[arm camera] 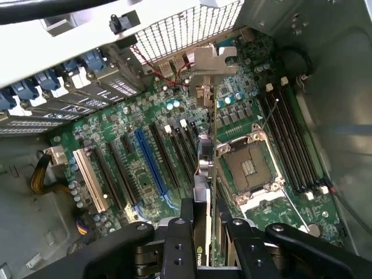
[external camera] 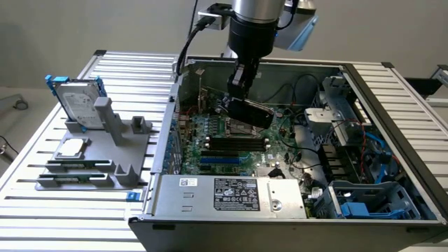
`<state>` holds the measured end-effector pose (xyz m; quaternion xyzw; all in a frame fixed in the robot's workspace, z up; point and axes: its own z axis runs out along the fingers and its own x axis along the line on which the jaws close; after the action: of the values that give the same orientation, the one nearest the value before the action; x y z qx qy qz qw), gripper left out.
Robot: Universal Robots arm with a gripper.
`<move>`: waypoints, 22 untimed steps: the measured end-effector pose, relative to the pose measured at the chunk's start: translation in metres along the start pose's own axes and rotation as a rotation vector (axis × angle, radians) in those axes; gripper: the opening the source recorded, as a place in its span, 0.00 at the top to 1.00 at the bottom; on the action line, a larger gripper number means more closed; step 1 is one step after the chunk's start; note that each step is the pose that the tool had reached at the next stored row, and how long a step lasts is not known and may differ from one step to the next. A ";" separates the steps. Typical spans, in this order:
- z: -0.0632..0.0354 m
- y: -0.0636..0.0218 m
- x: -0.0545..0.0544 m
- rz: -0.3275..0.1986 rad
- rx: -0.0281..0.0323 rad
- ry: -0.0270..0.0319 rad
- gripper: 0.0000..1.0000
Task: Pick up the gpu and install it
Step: 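Insert the gpu into the slot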
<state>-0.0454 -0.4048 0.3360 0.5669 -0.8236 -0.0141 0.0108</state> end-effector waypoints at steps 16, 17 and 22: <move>0.0019 -0.0007 0.003 -0.242 -0.0001 0.0089 0.74; 0.0021 -0.0010 0.004 -0.248 -0.0001 0.0090 0.74; 0.0044 -0.0045 0.015 -0.262 -0.0004 0.0084 0.74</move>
<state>-0.0467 -0.4203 0.3316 0.6697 -0.7424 -0.0132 0.0124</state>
